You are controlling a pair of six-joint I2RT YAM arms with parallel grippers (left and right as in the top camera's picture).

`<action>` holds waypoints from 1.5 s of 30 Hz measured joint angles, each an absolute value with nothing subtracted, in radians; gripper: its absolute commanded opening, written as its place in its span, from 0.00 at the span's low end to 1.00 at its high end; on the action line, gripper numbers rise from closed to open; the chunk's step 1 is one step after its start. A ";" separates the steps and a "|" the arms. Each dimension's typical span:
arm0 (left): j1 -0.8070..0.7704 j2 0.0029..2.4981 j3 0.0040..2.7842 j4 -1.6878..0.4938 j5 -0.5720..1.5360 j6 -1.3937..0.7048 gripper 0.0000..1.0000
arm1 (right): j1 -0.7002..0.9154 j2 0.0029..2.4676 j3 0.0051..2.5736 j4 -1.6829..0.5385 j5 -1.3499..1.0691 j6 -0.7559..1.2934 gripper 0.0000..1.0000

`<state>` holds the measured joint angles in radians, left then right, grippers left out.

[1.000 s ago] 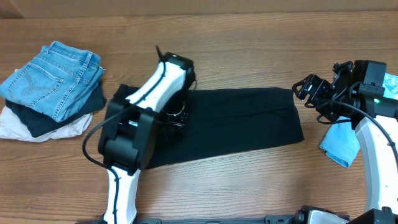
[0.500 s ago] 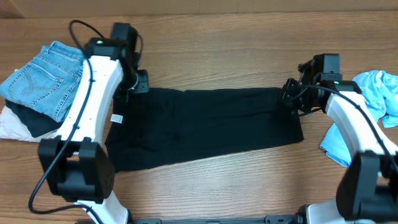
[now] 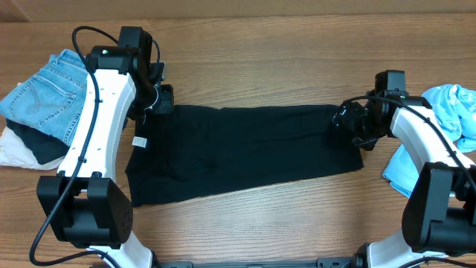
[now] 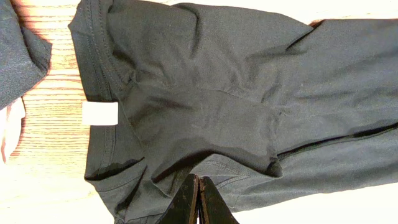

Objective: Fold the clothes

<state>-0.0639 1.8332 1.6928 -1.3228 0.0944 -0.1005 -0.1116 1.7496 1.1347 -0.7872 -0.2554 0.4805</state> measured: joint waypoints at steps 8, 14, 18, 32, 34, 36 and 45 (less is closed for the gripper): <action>-0.064 1.833 1.693 -1.332 0.094 -0.101 0.04 | -0.111 1.807 1.135 -0.751 -0.235 0.583 0.54; -0.064 1.833 1.693 -1.335 0.097 -0.101 0.04 | -0.111 1.807 1.134 -0.768 -0.231 0.612 0.66; -0.064 1.833 1.693 -1.335 0.105 -0.101 0.04 | -0.112 1.807 1.123 -0.760 -0.232 0.647 0.25; -0.064 1.833 1.693 -1.330 0.109 -0.101 0.05 | -0.111 1.694 1.155 -0.642 -0.247 0.325 0.04; -0.064 1.833 1.693 -1.325 0.110 -0.101 0.05 | -0.111 1.671 1.168 -0.693 -0.213 0.289 0.07; -0.064 1.833 1.693 -1.323 0.110 -0.101 0.05 | -0.112 1.671 1.169 -0.753 -0.166 0.271 0.22; -0.064 1.833 1.693 -1.322 0.110 -0.101 0.06 | -0.112 1.671 1.169 -0.818 -0.059 0.315 0.27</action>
